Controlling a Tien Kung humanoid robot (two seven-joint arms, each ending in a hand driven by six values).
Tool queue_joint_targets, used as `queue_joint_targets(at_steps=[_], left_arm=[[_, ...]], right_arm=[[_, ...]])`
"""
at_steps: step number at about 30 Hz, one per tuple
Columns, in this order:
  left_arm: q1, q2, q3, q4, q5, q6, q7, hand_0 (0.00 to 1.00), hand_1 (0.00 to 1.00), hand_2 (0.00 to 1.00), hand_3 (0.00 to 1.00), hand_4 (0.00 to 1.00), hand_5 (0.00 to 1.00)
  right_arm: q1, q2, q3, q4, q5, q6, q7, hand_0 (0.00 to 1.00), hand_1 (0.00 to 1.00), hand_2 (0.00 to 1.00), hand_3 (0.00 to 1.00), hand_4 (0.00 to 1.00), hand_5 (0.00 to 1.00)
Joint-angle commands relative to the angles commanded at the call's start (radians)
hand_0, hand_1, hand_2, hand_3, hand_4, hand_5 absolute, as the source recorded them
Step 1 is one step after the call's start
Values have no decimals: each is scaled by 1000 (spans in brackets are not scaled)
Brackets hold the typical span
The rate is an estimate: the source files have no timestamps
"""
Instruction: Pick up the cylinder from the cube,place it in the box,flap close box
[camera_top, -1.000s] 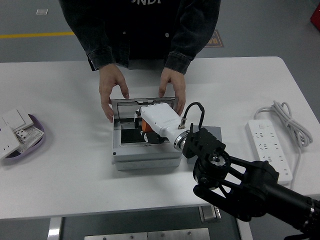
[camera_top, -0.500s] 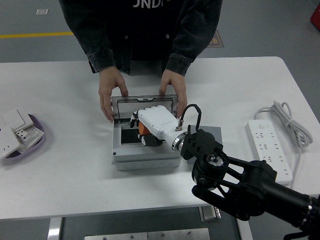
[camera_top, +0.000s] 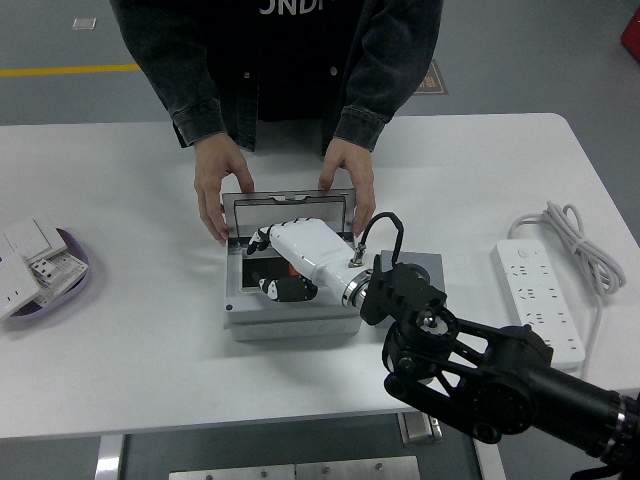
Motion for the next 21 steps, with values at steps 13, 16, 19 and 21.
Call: queue_joint_targets(at_steps=[13,16,19,21], left_arm=[[1,-2,-2,0,3,0,-1,588,612,606,632,649,159],[2,-2,0,0,3,-1,0,588,612,606,632,649,159],[2,0,2,0,2,0,0,588,611,606,632,649,160],[1,2,4,0,1,0,0,588,611,606,632,649,160]], right_arm=[[-2,-83,124,230,317,-76,103,749,669,692,693,784,237],[15,-89,135,249,332,-80,105,749,669,692,693,784,237],[34,-87,135,236,334,-80,104,741,658,683,678,778,242],[49,-83,132,221,334,-81,104,741,658,683,678,778,242]])
